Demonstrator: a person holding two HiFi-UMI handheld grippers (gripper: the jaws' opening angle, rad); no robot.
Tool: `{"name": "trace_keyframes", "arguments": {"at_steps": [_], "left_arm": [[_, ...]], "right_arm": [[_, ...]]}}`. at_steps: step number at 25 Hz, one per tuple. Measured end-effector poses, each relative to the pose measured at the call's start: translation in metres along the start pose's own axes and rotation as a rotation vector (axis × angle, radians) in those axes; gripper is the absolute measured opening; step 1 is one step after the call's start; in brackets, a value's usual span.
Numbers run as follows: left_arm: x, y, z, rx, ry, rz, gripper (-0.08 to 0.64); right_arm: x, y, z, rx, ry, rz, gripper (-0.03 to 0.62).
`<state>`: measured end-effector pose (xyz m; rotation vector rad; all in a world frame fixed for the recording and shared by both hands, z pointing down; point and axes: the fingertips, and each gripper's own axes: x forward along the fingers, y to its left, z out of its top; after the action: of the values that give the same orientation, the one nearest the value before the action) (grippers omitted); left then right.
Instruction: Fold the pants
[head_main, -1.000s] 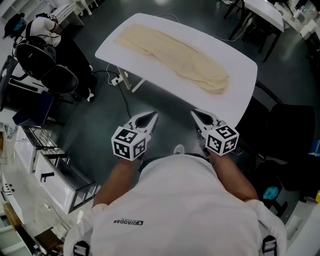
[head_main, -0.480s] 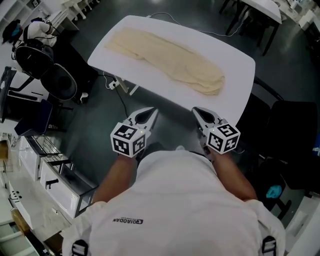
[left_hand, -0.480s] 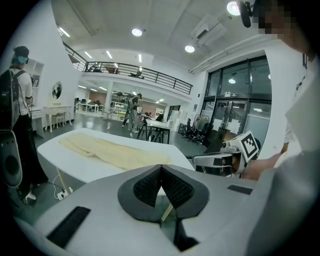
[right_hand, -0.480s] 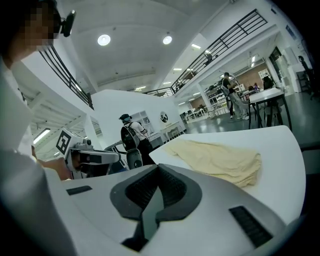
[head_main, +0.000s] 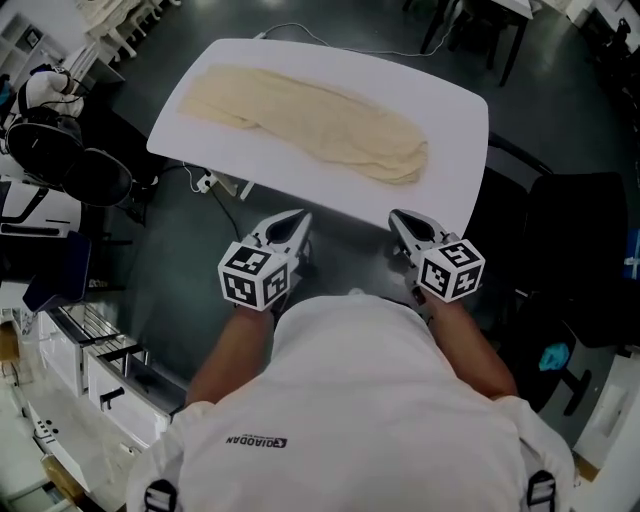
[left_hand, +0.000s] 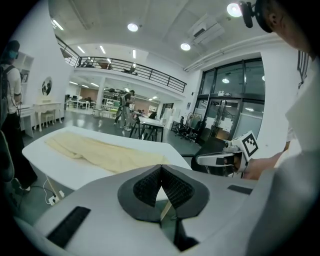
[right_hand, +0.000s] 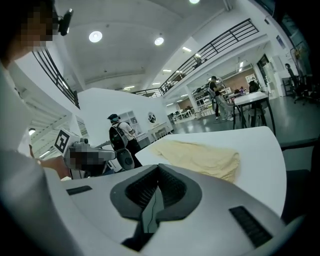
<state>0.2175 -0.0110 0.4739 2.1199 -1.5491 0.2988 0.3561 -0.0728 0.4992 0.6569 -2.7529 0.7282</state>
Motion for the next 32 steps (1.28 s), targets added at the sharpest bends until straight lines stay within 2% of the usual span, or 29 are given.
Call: {"name": "trace_keyframes", "arguments": {"at_steps": [9, 15, 20, 27, 32], "left_arm": [[0.039, 0.037, 0.030, 0.038, 0.018, -0.066, 0.026], [0.058, 0.089, 0.053, 0.074, 0.049, -0.080, 0.026], [0.083, 0.126, 0.069, 0.106, 0.098, -0.138, 0.026], [0.107, 0.171, 0.084, 0.149, 0.142, -0.273, 0.026], [0.120, 0.194, 0.080, 0.181, 0.200, -0.333, 0.026]], "right_arm": [[0.031, -0.036, 0.013, 0.022, 0.022, -0.107, 0.014], [0.076, -0.053, 0.027, 0.050, 0.039, -0.174, 0.014], [0.105, -0.069, 0.044, 0.083, 0.024, -0.262, 0.014], [0.135, -0.074, 0.048, 0.120, 0.015, -0.421, 0.014], [0.143, -0.107, 0.017, 0.155, 0.053, -0.585, 0.014]]}}
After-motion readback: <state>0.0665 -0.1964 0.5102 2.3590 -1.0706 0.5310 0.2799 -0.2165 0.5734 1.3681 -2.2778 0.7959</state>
